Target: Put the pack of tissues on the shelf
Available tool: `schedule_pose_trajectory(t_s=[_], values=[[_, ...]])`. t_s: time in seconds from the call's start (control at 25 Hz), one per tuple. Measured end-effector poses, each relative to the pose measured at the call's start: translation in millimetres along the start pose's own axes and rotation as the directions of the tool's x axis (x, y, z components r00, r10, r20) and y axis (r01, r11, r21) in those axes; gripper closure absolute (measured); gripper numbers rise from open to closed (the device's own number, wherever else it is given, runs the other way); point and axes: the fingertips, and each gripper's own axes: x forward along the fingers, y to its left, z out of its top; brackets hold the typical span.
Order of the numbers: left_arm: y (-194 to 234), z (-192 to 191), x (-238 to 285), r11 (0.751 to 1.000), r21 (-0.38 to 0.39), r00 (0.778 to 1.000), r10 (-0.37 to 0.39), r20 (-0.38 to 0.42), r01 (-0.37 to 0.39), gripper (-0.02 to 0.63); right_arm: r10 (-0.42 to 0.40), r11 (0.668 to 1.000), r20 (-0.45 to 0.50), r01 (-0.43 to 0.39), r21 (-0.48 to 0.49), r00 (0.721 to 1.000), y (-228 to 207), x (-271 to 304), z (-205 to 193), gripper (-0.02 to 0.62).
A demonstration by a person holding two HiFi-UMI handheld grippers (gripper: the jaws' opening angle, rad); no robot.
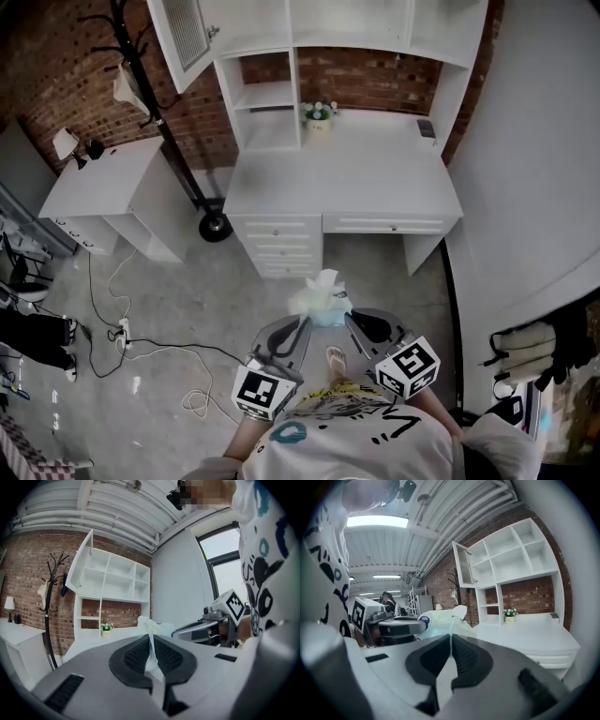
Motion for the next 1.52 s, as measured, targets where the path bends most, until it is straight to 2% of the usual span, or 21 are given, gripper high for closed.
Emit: schedule_pose_trajectory(t_s=[0.76, 1.12, 1.52], values=[[123, 28, 121, 0.985, -0.011, 0.985, 0.174, -0.008, -0.174, 0.580, 0.178, 0.983, 0.004, -0.178, -0.040, 0.984, -118, 122, 66, 0.565], [153, 21, 164, 0.977, -0.016, 0.977, 0.214, -0.011, -0.214, 0.580, 0.208, 0.977, -0.014, -0.208, -0.039, 0.978, -160, 158, 62, 0.565], [197, 20, 177, 0.976, -0.025, 0.976, 0.217, -0.019, -0.218, 0.580, 0.204, 0.979, -0.007, -0.204, -0.026, 0.979, -171, 203, 72, 0.565]])
